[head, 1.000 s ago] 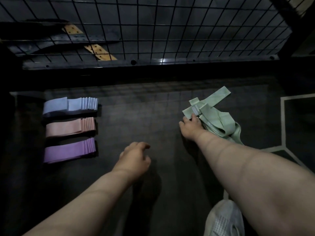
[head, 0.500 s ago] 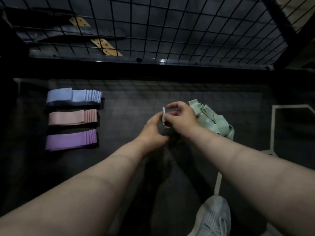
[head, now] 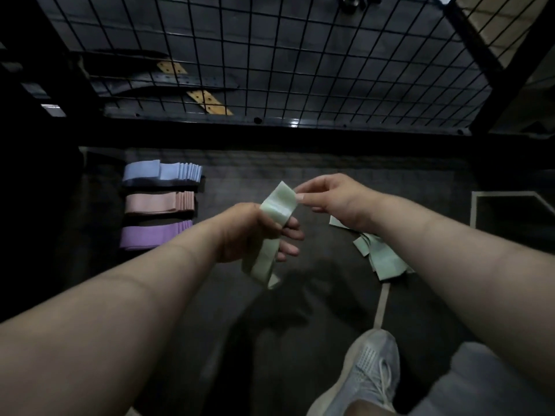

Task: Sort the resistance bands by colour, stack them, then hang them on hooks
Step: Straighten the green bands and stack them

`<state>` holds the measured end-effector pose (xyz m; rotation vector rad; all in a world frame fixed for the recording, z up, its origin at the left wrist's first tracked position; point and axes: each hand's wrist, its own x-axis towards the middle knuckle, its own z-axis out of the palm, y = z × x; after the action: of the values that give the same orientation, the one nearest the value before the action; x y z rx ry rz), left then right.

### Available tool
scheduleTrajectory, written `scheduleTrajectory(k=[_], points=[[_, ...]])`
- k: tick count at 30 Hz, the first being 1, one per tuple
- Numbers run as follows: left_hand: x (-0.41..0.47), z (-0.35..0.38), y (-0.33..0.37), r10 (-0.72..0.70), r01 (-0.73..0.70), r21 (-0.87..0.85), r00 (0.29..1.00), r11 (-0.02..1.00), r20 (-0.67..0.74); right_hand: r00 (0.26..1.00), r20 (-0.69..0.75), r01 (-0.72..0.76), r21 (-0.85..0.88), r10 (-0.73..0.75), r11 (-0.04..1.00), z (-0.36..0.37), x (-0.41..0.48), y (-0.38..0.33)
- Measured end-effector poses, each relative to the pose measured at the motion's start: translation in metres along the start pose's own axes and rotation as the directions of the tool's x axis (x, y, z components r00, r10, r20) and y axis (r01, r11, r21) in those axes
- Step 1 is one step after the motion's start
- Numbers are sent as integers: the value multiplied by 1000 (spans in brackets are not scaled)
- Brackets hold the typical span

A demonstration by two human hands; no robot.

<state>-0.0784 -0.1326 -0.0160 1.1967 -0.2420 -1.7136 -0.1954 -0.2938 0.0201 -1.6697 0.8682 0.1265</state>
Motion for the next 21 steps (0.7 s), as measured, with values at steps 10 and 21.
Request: scheduleTrajectory(k=[10, 21], points=[[8, -30, -32, -211, 217, -48, 971, 975, 113, 941, 199, -317, 239, 273, 918, 30, 7, 26], [17, -28, -23, -263, 245, 124, 951, 962, 160, 947, 49, -314, 347, 317, 884, 40, 32, 33]])
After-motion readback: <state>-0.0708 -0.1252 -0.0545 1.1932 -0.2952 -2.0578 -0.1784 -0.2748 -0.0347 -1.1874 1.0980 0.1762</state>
